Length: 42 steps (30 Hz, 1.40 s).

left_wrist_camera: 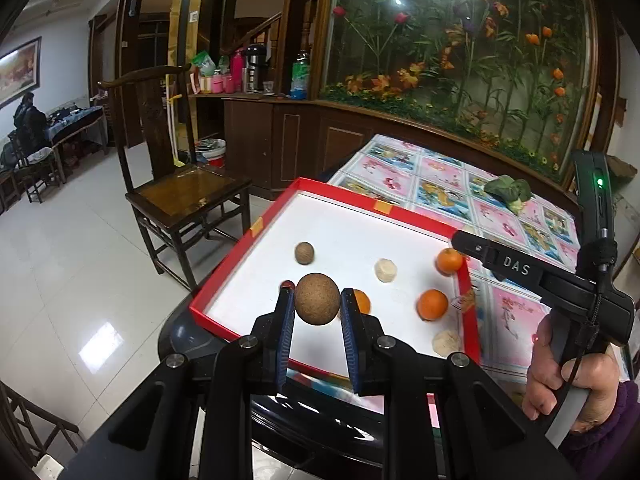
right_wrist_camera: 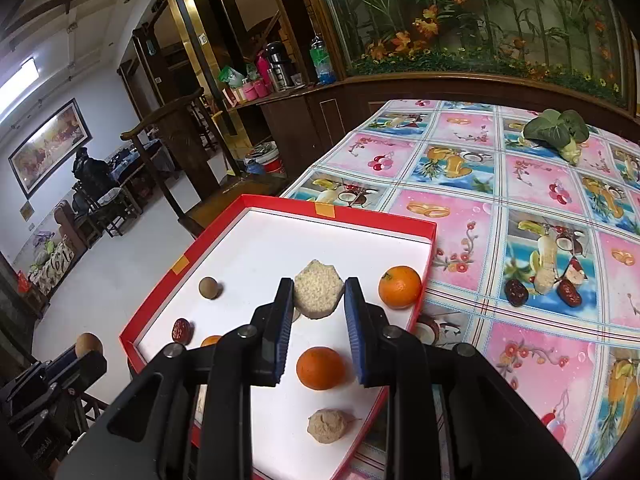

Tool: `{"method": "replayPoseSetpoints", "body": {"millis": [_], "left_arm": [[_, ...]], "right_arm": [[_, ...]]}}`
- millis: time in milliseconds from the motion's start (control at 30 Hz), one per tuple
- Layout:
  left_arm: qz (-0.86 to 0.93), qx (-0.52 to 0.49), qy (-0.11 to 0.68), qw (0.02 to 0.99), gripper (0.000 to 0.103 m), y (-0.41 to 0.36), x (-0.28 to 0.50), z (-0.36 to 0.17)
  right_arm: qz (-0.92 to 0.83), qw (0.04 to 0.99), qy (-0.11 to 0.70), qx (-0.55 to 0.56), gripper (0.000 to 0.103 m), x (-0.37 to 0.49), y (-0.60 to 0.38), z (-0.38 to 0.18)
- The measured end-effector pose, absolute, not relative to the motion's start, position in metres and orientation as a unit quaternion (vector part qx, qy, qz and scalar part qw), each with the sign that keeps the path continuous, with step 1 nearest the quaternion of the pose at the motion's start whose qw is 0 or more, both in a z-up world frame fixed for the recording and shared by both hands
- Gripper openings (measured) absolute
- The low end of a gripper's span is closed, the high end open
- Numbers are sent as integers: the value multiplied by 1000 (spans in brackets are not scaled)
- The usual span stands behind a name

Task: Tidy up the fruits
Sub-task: 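Carry the cake and brown ball into the tray and open both grippers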

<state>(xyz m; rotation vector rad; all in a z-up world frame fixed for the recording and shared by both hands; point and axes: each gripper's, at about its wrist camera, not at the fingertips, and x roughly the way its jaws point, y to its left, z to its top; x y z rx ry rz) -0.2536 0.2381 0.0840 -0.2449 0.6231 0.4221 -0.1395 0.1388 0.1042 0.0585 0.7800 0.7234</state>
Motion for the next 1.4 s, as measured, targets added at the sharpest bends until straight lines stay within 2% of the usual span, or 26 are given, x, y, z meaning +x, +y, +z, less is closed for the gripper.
{"method": "replayPoseSetpoints", "body": {"millis": [567,1200,1400], "left_arm": [[184,-113,313,925,22,231,-238,80],[214,-95,384,893,22,241,-191,39],[226,-67,389,890,22,227,-179,40]], "right_arm": [[331,864,378,21,28,-127,136,102],[350,830,434,13,28,-100,149,58],[360,815,454,1,28,-96,150,46]]}}
